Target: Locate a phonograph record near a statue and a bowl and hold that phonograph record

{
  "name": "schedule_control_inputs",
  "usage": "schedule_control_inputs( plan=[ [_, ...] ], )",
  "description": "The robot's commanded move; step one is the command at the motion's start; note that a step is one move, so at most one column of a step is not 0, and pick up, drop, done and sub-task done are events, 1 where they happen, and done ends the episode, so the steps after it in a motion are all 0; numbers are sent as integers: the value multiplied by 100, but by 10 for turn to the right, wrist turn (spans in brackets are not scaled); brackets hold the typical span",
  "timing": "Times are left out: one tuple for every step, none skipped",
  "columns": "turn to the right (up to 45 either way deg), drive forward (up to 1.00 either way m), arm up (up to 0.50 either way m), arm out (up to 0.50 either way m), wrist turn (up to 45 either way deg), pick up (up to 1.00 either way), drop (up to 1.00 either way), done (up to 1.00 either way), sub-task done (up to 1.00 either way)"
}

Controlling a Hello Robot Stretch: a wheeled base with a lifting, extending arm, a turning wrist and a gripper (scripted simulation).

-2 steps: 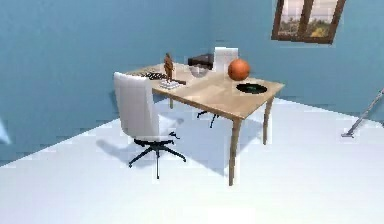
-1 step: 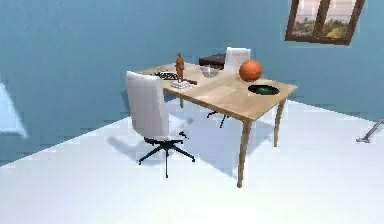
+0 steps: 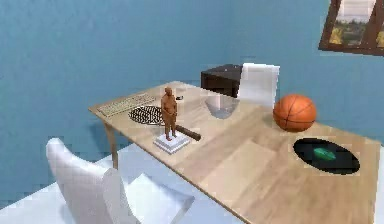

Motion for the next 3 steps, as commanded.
schedule_control_inputs(
  plan=[
    [-450, 0, 0, 0, 0, 0, 0, 0, 0],
    [-390, 0, 0, 0, 0, 0, 0, 0, 0],
    [0, 75, 0, 0, 0, 0, 0, 0, 0]
  ],
)
